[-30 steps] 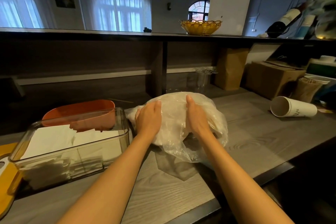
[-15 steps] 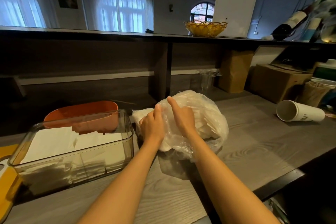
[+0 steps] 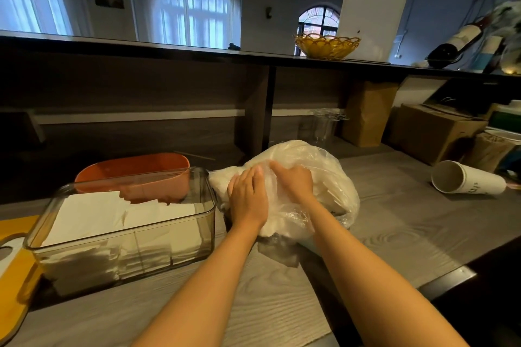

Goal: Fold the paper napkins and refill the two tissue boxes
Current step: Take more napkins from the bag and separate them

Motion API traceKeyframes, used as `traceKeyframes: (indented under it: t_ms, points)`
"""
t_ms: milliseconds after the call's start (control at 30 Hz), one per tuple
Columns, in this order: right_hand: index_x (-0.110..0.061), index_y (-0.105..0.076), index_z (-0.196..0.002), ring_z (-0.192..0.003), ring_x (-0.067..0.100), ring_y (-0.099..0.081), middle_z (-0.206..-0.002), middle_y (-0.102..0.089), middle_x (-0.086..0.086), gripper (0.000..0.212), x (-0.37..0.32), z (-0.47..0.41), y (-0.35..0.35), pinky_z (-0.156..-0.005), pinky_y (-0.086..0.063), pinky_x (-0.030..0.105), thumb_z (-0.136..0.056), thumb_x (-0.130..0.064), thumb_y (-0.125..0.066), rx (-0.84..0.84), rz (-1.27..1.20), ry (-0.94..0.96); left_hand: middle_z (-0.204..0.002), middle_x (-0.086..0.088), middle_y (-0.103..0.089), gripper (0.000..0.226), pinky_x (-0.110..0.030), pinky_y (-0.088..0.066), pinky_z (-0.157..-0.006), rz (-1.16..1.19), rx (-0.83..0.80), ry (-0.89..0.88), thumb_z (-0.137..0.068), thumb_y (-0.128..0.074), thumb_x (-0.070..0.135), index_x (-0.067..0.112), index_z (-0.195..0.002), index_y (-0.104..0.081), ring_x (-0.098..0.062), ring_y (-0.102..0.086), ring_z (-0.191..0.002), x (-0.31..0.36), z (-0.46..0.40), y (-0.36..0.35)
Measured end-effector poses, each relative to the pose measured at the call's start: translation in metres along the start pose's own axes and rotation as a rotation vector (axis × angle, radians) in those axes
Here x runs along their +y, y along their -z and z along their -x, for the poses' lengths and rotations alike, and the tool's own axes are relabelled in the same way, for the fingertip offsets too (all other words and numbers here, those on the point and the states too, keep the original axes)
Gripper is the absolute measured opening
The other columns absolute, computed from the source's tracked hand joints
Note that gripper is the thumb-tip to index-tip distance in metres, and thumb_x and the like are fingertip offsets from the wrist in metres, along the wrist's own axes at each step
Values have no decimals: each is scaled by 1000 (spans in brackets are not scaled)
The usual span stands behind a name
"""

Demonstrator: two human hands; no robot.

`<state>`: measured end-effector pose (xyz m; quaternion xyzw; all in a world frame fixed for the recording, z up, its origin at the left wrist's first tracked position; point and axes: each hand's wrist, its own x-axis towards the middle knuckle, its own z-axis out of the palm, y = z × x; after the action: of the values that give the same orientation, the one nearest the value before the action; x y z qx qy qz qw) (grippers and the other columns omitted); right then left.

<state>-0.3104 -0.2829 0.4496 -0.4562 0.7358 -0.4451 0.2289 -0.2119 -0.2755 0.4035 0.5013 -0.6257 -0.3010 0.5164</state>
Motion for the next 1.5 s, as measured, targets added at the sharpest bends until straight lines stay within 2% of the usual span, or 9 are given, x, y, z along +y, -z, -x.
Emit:
traceKeyframes:
  t_ms: [133, 333, 567, 767, 900, 1000, 1167, 1333, 1500]
  points:
    - [-9, -57, -106, -94, 21, -56, -102, -60, 5, 52, -5, 0, 15, -89, -48, 35, -88, -57, -65, 1, -70, -118, -160, 7, -36, 56, -31, 10, -122, -207, -90, -175, -105, -15, 45, 27, -153, -39, -5, -20, -150, -3, -2, -3]
    - [-8, -40, -145, -111, 31, -54, -126, -55, 9, 119, 0, 7, 37, -100, -45, 48, -57, -82, -71, -129, -256, -248, -164, 9, -27, 48, -38, 10, -123, -324, -104, -129, -109, -26, 39, 30, -156, -33, -6, -12, -153, -3, -4, -1]
    - [-18, -58, -106, -82, 20, -57, -91, -61, 1, 47, 26, 16, 73, -70, -47, 33, -87, -61, -64, -182, -168, -83, -160, 4, -36, 46, -31, 11, -121, -276, -70, -98, -110, -26, 35, 24, -151, -44, -10, -17, -152, -7, -6, 1]
    - [-17, -63, -116, -91, 18, -62, -102, -66, 2, 52, 41, 25, 89, -68, -48, 29, -82, -56, -72, -101, -70, 12, -158, 2, -40, 45, -34, 9, -123, -230, -58, -111, -109, -30, 35, 21, -147, -50, -13, -20, -152, -10, -6, 1]
    - [-23, -48, -135, -106, 18, -55, -117, -52, -4, 57, 43, 33, 85, -92, -50, 37, -88, -45, -70, -58, -89, -25, -153, 0, -46, 57, -34, 2, -124, -101, -8, -178, -97, -24, 40, 22, -144, -51, -17, -27, -149, -2, 1, 7]
    - [-22, -47, -139, -111, 16, -54, -131, -56, 0, 57, 44, 39, 83, -96, -49, 34, -90, -39, -69, 59, -8, 126, -146, 7, -48, 56, -20, -2, -122, 36, 56, -375, -94, -20, 43, 27, -139, -48, -10, -31, -145, 16, 15, 13]
    - [-18, -60, -125, -113, 12, -56, -120, -59, -7, 47, 44, 54, 81, -95, -49, 29, -86, -39, -74, 205, 73, 457, -146, 13, -41, 53, -18, -19, -120, -22, -153, -627, -100, -22, 43, 24, -145, -42, 2, -29, -143, 50, 52, 16]
    - [-18, -38, -149, -135, 22, -46, -149, -46, 4, 77, 49, 48, 74, -108, -41, 36, -87, -52, -69, -40, 181, 259, -162, 6, -33, 64, -32, -10, -125, -367, -332, -408, -104, -13, 55, 23, -155, -34, -5, -21, -150, 40, 57, 9]
    - [-16, -63, -104, -90, 17, -65, -96, -68, -3, 63, 62, 44, 66, -82, -55, 36, -77, -73, -65, -13, 266, 238, -167, 6, -16, 56, -32, 1, -126, -411, -398, -191, -108, -15, 43, 22, -160, -20, -7, -8, -154, 17, 49, 5]
